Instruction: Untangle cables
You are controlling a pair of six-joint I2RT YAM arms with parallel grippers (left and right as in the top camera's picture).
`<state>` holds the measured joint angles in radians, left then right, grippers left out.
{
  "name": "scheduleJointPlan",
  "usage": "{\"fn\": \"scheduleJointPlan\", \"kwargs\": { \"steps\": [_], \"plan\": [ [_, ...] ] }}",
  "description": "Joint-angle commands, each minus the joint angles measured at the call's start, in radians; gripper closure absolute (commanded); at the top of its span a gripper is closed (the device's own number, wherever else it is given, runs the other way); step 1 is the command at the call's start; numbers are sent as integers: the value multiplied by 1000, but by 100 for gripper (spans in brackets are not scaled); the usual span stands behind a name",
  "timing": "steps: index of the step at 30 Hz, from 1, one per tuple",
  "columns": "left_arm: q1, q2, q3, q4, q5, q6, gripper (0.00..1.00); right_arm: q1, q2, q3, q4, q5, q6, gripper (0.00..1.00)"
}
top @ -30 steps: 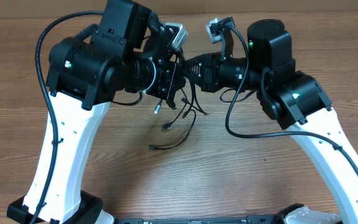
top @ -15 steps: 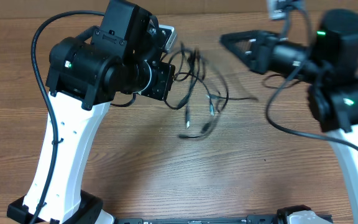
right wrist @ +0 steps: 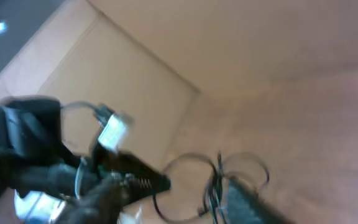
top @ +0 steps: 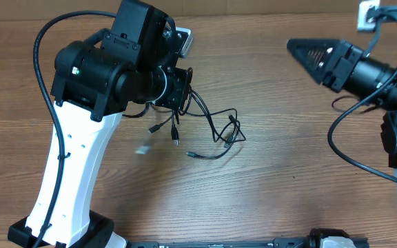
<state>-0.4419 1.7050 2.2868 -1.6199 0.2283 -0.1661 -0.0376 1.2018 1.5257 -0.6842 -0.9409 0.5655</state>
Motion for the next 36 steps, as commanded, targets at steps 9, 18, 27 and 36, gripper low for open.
{"fn": "scheduleJointPlan", "kwargs": {
  "steps": [9,18,27,36],
  "plan": [
    [-2,8,19,119,337,119,96,-1,24,14,-391,-29,-410,43],
    [-2,8,19,182,554,227,96,-1,81,14,-488,-21,-496,43],
    [-4,8,19,237,662,271,96,106,146,13,-456,-10,-496,46],
    [-4,8,19,309,732,246,96,266,182,13,-396,135,-438,52]
  ]
}}
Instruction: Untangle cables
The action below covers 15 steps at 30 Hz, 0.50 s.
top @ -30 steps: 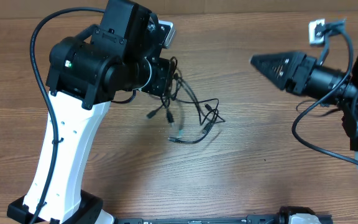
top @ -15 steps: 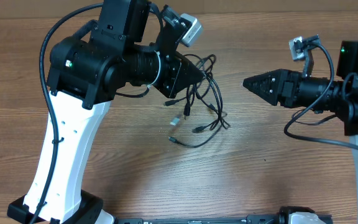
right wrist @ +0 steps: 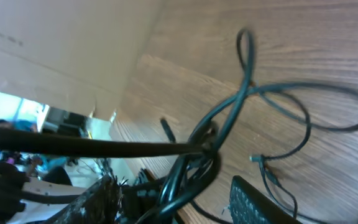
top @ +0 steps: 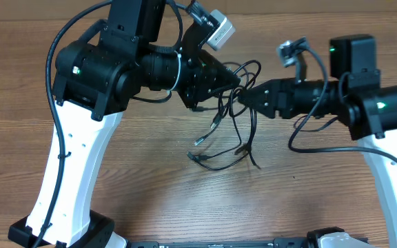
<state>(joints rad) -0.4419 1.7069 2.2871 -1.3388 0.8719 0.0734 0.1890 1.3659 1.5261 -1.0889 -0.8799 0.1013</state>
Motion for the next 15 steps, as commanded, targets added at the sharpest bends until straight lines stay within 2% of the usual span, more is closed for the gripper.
{"fn": "scheduleJointPlan", "kwargs": {
  "steps": [1,2,6,9,13,15],
  "plan": [
    [-4,6,19,43,101,-2,96,56,24,13,10,79,26,71],
    [-4,6,19,61,106,-22,96,75,34,13,11,89,30,96],
    [6,5,19,68,105,-36,96,104,48,13,11,182,42,96],
    [42,-1,19,68,120,-47,96,92,48,13,10,379,108,96],
    [123,-11,20,71,229,-55,96,47,48,13,-2,583,137,96],
    [177,-16,20,70,307,-55,96,16,48,12,-7,615,142,96]
  ]
}}
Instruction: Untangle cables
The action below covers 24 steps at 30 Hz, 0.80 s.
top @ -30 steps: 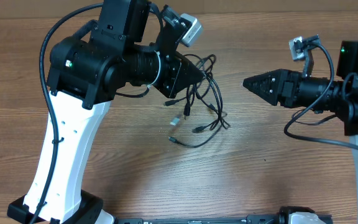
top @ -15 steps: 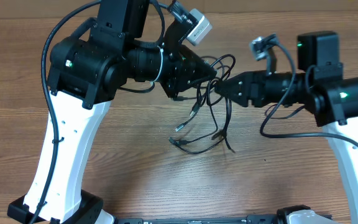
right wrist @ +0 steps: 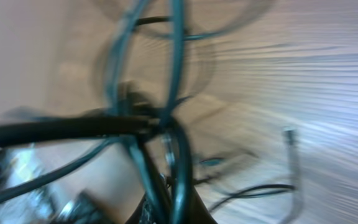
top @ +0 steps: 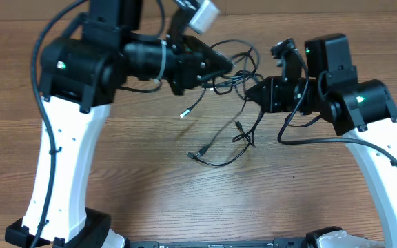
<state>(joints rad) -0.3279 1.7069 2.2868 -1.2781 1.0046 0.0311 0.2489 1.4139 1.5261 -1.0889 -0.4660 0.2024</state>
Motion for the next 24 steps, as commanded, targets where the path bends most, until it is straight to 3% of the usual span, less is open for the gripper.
{"fn": "scheduleJointPlan", "kwargs": {
  "steps": [1,5,13,19,23,24],
  "plan": [
    [93,-19,20,10,213,-13,96,-58,0,12,-9,204,41,96],
    [192,-32,20,4,322,-13,96,-119,0,12,-20,213,46,96],
    [341,-76,20,-20,383,-16,96,-267,0,12,-79,445,250,96],
    [367,-95,20,-45,366,-16,95,-295,0,12,-46,169,82,96],
    [366,-95,20,-112,231,-34,76,-294,0,13,-22,-80,-62,96],
    [366,-95,20,-133,177,-50,76,-294,0,13,-16,-149,-98,96]
  ]
}}
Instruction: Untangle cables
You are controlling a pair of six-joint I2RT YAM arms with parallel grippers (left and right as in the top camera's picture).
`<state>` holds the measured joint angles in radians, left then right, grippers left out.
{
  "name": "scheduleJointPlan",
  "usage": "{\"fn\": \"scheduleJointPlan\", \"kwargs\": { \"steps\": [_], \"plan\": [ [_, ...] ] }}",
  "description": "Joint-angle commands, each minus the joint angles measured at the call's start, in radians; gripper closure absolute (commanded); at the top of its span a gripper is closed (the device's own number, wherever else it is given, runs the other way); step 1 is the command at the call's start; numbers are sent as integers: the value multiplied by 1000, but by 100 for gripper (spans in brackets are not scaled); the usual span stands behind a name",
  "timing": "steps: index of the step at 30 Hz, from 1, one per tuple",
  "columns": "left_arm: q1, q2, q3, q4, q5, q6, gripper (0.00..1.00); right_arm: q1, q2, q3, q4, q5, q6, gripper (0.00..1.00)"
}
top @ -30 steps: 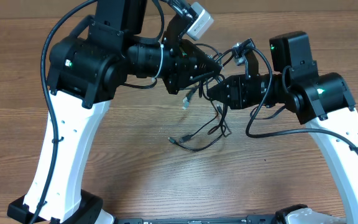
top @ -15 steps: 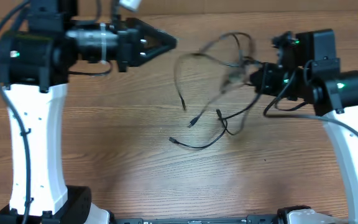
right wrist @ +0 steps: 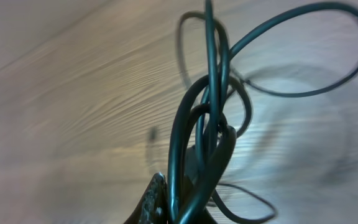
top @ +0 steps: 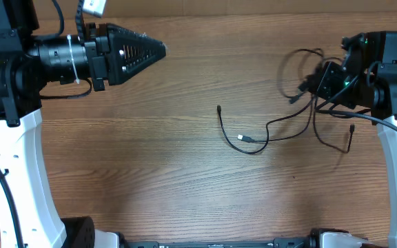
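A bundle of thin black cables (top: 307,74) hangs from my right gripper (top: 324,81) at the right side of the table; the gripper is shut on it. In the right wrist view the looped cables (right wrist: 207,124) rise from between the fingers (right wrist: 155,198). Loose strands trail down onto the wooden table (top: 150,172). One runs left to a plug end (top: 219,109) and a connector (top: 243,139), and another ends at a plug (top: 351,129). My left gripper (top: 163,48) is far off at the upper left, pointing right, with no cable at its tip.
The left arm's white column (top: 19,172) stands along the left edge. The right arm's white link runs down the right edge. A cardboard wall (top: 253,7) lines the far side of the table.
Both arms have drawn apart. My left gripper no longer holds any cable and is now at the far left. The right gripper has moved right with the bundle; strands now trail on the table.
The left gripper first held the tangle low over the table while the right arm was away at the upper right. Then both grippers met at the raised tangle mid-table. Now the whole bundle is with the right gripper at the right, and the left is empty.
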<state>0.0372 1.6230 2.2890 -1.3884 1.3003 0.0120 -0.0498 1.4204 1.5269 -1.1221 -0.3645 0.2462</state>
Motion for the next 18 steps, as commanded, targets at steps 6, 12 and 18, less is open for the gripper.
{"fn": "scheduleJointPlan", "kwargs": {
  "steps": [6,12,18],
  "plan": [
    [-16,-11,18,-178,-398,-50,72,5,-8,12,52,-686,-330,96],
    [-60,-7,17,-235,-469,-122,60,67,-30,12,51,-828,-511,96],
    [-150,0,17,-224,-495,-93,37,209,-57,12,86,-855,-562,96]
  ]
}}
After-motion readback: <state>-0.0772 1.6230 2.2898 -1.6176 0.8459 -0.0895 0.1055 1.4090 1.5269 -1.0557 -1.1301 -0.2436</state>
